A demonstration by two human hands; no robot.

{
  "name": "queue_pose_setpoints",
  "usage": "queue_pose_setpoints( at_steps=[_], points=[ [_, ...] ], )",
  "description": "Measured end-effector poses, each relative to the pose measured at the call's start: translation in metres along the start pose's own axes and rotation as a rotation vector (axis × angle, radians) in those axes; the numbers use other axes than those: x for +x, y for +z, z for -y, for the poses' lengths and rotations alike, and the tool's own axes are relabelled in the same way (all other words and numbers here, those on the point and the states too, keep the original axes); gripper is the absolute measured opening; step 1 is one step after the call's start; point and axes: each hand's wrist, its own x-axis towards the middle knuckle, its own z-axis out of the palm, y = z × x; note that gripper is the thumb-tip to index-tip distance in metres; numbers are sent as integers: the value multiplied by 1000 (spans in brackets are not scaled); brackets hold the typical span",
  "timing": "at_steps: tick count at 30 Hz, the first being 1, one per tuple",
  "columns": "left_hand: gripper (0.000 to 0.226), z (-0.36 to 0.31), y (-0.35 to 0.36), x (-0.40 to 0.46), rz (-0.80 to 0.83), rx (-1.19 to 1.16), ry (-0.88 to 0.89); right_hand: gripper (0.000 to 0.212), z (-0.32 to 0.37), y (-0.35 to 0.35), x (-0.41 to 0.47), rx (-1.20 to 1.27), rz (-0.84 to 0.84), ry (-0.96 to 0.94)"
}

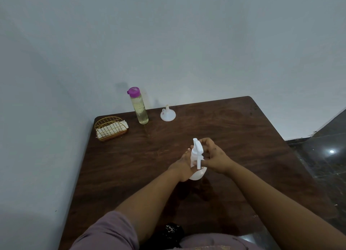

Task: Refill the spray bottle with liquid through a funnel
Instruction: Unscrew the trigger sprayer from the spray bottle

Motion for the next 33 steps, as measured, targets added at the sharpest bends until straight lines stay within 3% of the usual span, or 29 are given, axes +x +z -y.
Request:
queue_pose_setpoints(
  at_steps=[6, 14, 16, 19, 21, 26, 29, 33],
  points=[
    [84, 0, 1, 1, 1, 23, -42, 26, -7, 27, 3, -48, -325, -79],
    [88, -2, 2, -1, -19, 11, -40, 21, 1, 0, -1, -173, -122, -101],
    [87, -3, 0, -2, -18, 20, -42, 32, 3, -2, 0, -161, -76, -103],
    [90, -3, -2, -3, -9, 3, -5, 79, 3, -4, 3, -112, 62, -41],
    [87, -3, -1, -4, -11, -1, 16, 94, 0, 2, 5, -201, 52, -56],
    [79, -5, 0, -6, -26, 4, -11, 27, -5, 26, 14, -232, -266, -62],
    [70, -3, -1, -5, 4, 0, -24, 24, -7, 26, 13, -279, -238, -94],
    [79, -7, -4, -8, -34, -26, -22, 34, 6, 9, 11, -321, -175, -90]
  ],
)
